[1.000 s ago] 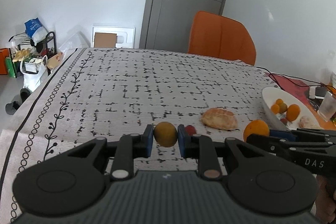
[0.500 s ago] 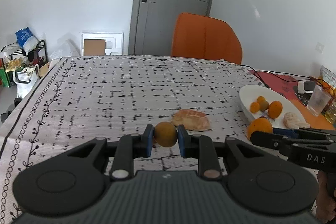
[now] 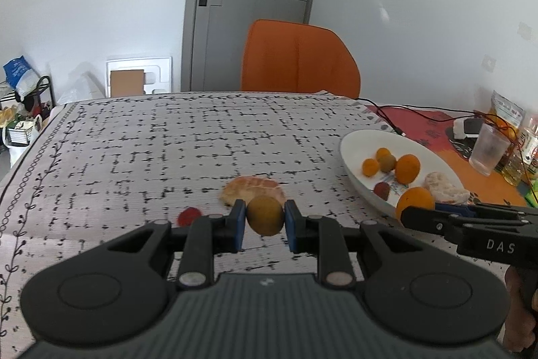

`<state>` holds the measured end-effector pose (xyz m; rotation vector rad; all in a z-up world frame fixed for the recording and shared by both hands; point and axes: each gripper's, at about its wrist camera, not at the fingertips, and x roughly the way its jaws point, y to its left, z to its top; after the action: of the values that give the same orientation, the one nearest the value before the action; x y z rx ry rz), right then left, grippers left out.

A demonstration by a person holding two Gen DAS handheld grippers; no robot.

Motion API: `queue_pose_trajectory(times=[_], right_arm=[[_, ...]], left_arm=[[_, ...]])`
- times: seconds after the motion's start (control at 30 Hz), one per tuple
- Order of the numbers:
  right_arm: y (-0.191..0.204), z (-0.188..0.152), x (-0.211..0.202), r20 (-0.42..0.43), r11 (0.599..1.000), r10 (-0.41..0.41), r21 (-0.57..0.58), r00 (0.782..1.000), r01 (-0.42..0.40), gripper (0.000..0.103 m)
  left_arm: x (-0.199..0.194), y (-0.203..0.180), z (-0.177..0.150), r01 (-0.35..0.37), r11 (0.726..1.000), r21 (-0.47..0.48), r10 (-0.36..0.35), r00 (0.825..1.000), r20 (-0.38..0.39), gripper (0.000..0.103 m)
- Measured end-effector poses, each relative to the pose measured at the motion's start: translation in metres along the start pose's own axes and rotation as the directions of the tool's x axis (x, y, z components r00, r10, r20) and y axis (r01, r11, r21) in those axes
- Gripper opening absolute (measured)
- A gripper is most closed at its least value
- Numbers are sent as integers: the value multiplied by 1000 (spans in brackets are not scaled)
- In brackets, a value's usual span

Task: Organize fruits
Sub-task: 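Carry the orange and yellow fruit in both grippers toward the bowl, then open the right gripper to drop the orange while the left releases the yellow fruit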

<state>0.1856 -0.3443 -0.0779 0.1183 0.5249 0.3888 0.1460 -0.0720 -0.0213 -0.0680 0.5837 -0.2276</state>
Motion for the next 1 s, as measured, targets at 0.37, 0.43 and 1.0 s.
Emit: queue_pose_trajectory(times=[0.37, 0.43, 1.0], right_arm=[[-28, -4, -13, 12, 998, -59, 33, 998, 59, 35], [-32, -5, -15, 15, 997, -67, 42, 998, 66, 35], [-60, -5, -31, 46, 986, -141, 96, 989, 136, 42]], left_arm=[[9, -27, 1, 35, 999, 29, -35, 999, -6, 23], [11, -32, 1, 41, 999, 36, -41, 999, -9, 23], [24, -64, 4, 101, 992, 78, -99, 995, -24, 23]])
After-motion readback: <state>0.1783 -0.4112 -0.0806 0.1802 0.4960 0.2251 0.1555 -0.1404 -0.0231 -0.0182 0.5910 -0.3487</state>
